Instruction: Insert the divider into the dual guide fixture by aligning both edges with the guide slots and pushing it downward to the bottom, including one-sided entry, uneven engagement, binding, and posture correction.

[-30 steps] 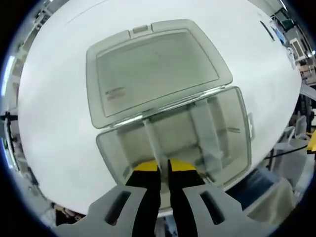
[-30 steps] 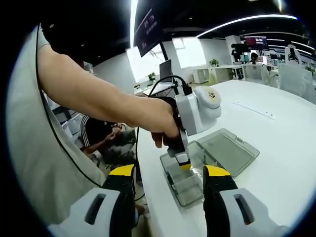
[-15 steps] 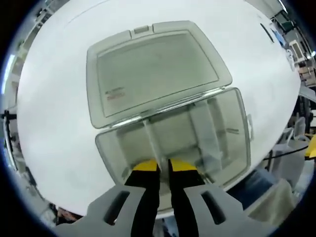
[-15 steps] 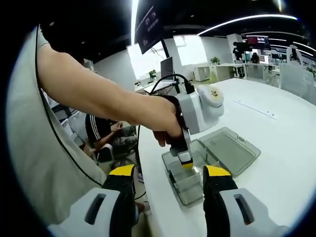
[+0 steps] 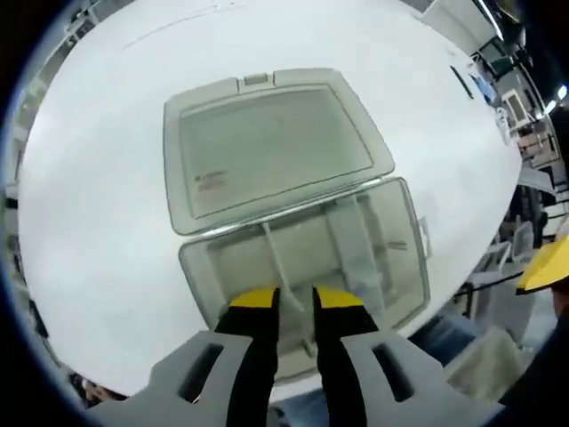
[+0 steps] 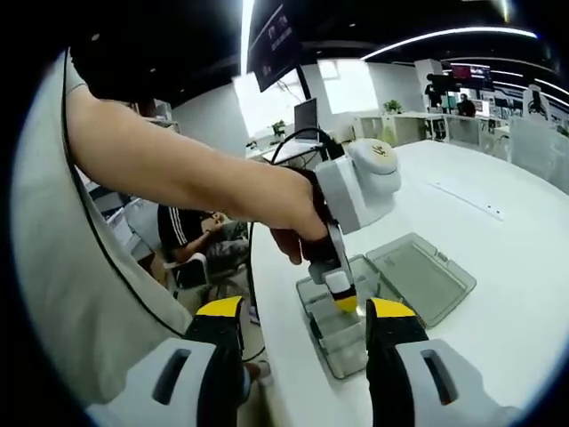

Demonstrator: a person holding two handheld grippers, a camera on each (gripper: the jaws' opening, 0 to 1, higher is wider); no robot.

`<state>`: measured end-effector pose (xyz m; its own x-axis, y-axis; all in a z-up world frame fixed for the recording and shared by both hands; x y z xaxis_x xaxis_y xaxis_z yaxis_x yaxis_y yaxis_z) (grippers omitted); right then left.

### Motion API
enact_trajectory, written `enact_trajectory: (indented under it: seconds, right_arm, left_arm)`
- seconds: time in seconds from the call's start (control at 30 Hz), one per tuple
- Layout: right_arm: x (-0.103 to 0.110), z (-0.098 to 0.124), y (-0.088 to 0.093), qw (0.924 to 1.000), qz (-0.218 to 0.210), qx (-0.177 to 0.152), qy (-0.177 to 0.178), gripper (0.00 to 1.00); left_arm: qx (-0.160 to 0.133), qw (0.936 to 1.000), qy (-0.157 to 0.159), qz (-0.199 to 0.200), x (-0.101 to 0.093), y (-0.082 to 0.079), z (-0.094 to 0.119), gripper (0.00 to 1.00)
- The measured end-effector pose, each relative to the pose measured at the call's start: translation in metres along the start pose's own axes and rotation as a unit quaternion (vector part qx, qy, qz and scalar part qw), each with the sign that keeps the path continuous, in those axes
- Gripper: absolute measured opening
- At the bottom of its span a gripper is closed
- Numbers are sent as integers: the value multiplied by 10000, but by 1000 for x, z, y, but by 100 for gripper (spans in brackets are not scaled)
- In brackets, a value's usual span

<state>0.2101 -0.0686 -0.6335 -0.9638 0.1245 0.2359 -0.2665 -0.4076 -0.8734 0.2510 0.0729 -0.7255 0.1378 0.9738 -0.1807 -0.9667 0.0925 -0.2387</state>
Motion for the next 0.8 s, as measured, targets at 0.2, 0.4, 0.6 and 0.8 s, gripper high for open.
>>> enact_trajectory:
  seconds: [0.2,0.4,0.6,0.8]
  right_arm:
    - [-1,-1,-2,10000,-22,-42,18,52]
    - [-2,-1,-2,10000,-28,-63,15,52]
    - [-3,0,-2,9999,-39,-88,32,52]
    - [-6,2,-2,9999,-58,-131,73,52]
  left_arm:
    - [-17,9997,80,214,6,7,3,10]
    - [-89,9990,185,385,4,8,2,6]
    - [-33,9997,55,243,1,8,1,4]
    - [-43,9998,-93,190,1,9,0,2]
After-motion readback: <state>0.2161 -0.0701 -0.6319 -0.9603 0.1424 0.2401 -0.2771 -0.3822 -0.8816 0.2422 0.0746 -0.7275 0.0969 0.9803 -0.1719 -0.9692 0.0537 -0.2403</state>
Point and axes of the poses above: the point that each gripper's makers call its tool centre point, and the gripper's own axes: z roughly backward along the fingers, x roughly to its left, y roughly out of its underside, the point moved 7 cm from there along z, roughly backward along the fingers, and after that the axes turned 4 degrees about -x, right-handed, at the moved point
